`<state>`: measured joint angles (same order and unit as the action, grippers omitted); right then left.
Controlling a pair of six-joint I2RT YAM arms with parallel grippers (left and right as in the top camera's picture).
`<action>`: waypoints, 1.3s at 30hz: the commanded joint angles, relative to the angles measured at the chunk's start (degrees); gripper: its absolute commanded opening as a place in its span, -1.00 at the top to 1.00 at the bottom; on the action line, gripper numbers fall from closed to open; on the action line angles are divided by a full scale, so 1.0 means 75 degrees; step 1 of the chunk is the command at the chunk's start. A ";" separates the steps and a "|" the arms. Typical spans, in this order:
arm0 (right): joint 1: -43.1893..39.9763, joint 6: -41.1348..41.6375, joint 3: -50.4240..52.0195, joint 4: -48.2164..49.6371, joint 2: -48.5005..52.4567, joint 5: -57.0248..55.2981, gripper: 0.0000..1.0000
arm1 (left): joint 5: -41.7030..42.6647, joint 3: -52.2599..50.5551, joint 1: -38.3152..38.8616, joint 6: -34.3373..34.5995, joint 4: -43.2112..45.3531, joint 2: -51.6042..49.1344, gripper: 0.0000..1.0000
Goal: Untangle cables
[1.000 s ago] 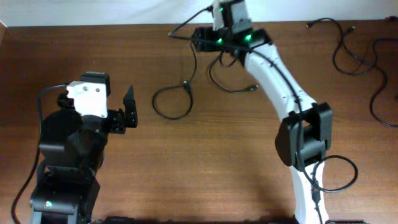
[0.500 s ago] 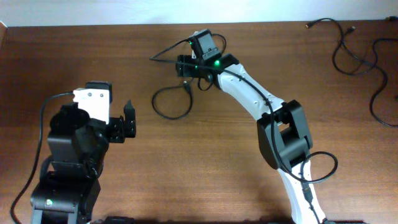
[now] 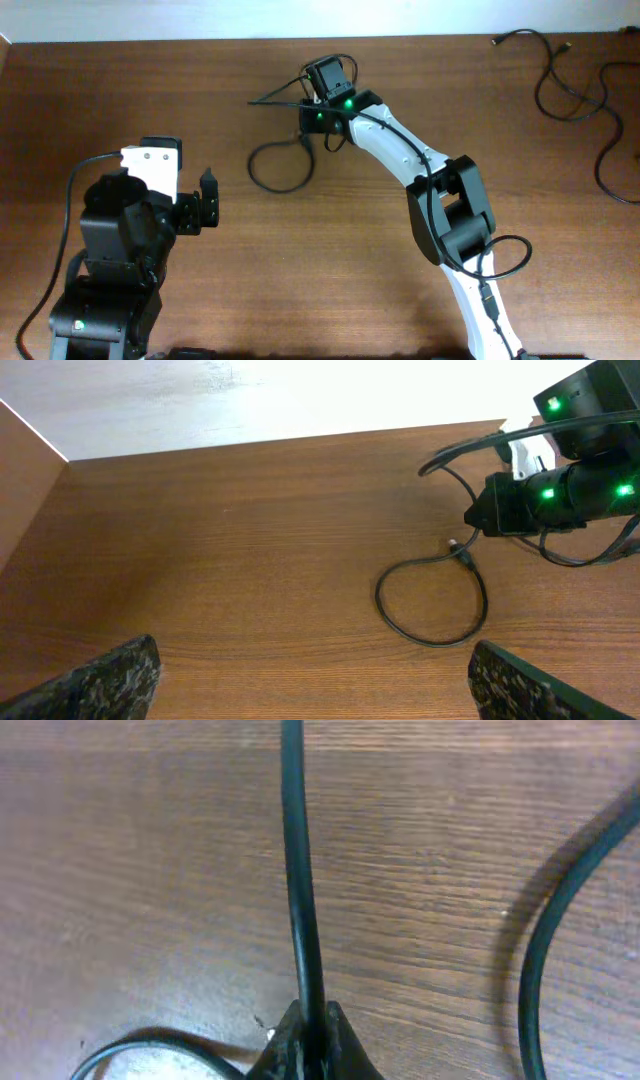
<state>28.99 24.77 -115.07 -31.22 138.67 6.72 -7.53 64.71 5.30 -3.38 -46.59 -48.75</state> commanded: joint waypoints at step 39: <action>-1.0844 -0.2235 0.6452 0.2081 -0.5791 0.1373 -0.97 | 0.0230 -0.0035 -0.0012 0.0166 0.0312 -0.0828 -0.98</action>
<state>-53.17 7.70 -63.57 -15.75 99.20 8.56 -6.02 64.71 5.30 -2.92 -44.40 -55.37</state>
